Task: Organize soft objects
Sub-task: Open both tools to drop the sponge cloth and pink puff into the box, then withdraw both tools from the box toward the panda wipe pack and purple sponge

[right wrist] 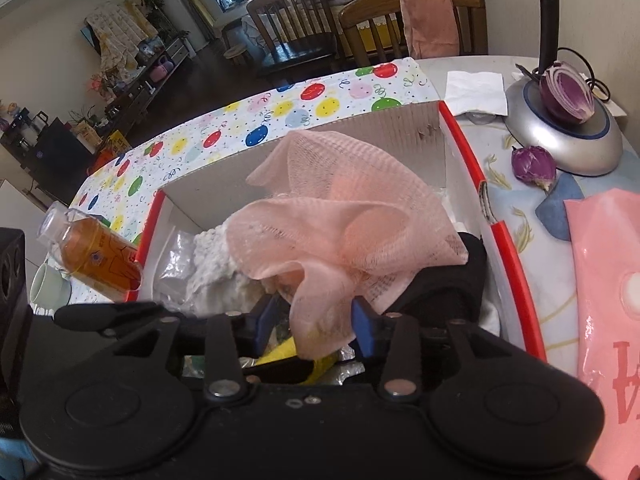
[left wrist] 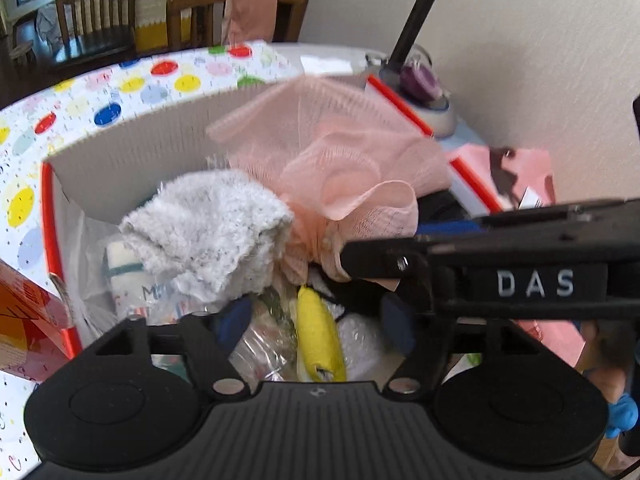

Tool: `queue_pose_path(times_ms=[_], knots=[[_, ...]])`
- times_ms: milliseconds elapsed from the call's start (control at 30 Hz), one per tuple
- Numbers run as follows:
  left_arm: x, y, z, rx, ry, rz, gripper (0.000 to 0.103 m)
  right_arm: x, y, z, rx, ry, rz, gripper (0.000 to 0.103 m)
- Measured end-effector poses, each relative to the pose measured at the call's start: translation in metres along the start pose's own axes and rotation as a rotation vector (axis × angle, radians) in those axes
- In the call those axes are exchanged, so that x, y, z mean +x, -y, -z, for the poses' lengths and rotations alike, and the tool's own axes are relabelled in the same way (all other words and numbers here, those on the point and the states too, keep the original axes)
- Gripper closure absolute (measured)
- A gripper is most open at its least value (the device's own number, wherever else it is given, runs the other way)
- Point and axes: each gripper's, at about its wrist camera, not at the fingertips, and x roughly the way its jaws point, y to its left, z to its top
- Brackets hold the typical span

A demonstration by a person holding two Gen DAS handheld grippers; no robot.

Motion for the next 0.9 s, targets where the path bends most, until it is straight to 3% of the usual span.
queue_pose_path(times_ms=[433, 900], knots=[[-0.045, 0.000, 0.010, 0.025, 0.114, 0.030, 0.030, -0.045, -0.014, 0.013, -0.022, 0.065, -0.025, 0.043], [-0.135, -0.027, 0.035, -0.015, 0.284, 0.033, 0.030, -0.100, -0.076, 0.014, -0.115, 0.201, -0.111, 0.029]])
